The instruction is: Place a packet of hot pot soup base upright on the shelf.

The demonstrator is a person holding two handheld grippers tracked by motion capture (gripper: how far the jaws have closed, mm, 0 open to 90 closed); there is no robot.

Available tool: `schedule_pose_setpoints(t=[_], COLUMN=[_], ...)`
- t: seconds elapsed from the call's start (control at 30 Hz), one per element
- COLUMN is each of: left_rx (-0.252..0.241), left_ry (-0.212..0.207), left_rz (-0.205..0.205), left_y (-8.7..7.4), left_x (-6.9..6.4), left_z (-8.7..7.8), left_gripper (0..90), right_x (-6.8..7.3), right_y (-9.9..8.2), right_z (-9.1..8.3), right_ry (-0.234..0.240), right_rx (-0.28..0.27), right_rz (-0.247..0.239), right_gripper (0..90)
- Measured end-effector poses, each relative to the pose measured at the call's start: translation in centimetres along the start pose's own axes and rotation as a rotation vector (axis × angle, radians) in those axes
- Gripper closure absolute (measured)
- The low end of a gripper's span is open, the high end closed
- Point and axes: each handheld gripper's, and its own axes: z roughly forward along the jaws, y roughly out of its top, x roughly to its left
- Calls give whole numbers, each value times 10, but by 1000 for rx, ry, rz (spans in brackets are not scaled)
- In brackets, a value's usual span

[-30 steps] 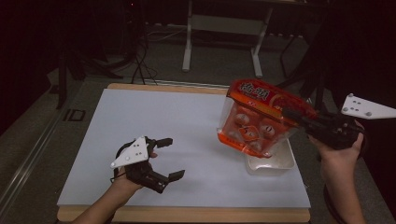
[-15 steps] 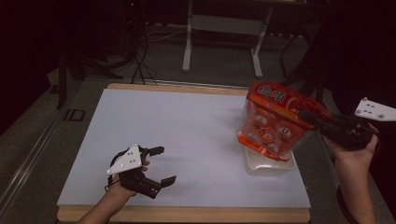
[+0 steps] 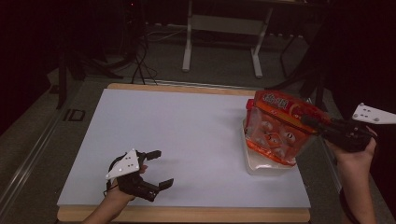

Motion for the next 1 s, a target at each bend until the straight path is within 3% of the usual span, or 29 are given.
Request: schedule_pose_setpoints(t=[0.43,0.83,1.0], left_rx=[0,10,9], left_ry=[3,6,10], left_rz=[-19,-36,-39], left_y=[-6,-12,-13], left_x=[1,3,3], left_z=[2,4,5], left_gripper=[20,20,20], right_x=[-3,-8,-8], right_y=[-14,-32,-40], right_z=[23,18,22], right_ry=[-43,-30,-31], right_rx=[92,64,92], right_rz=[9,67,72], right_gripper=[900,900,900])
